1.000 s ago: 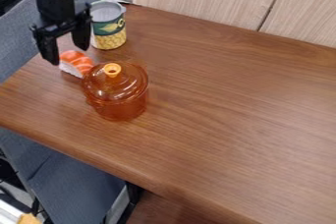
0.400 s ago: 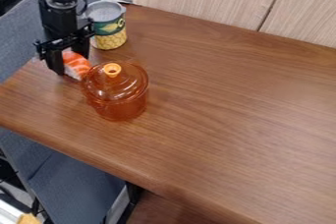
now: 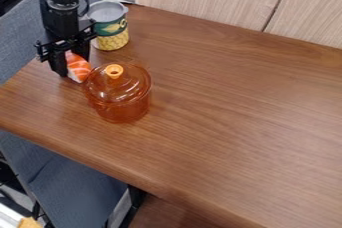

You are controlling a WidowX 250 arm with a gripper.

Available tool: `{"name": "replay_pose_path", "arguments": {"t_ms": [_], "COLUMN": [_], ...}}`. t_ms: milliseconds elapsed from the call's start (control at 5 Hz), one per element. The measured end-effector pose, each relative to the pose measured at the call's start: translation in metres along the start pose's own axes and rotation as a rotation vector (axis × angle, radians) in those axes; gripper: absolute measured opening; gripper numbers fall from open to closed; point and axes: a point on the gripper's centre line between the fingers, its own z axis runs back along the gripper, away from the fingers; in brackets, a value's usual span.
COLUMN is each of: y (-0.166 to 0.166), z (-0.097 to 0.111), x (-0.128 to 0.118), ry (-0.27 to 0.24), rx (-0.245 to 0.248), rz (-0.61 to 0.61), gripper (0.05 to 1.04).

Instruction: Put the object of table

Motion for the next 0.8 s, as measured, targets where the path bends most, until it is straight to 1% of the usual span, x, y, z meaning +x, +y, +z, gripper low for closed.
{"name": "replay_pose_path", "arguments": {"t_ms": [200, 400, 600, 800], "y": [-0.001, -0.001, -0.003, -0.014], "z": [0.005, 0.039, 0.064, 0.097], "x": [0.001, 0.009, 0.007, -0.008], "ry": [0.015, -0.02, -0.013, -0.032], "rx": [-0.031, -0.137, -0.193, -0.283], "rz": [-0.037, -0.036, -0.099, -0.246], "gripper": [0.589, 0.589, 0.589, 0.589]}}
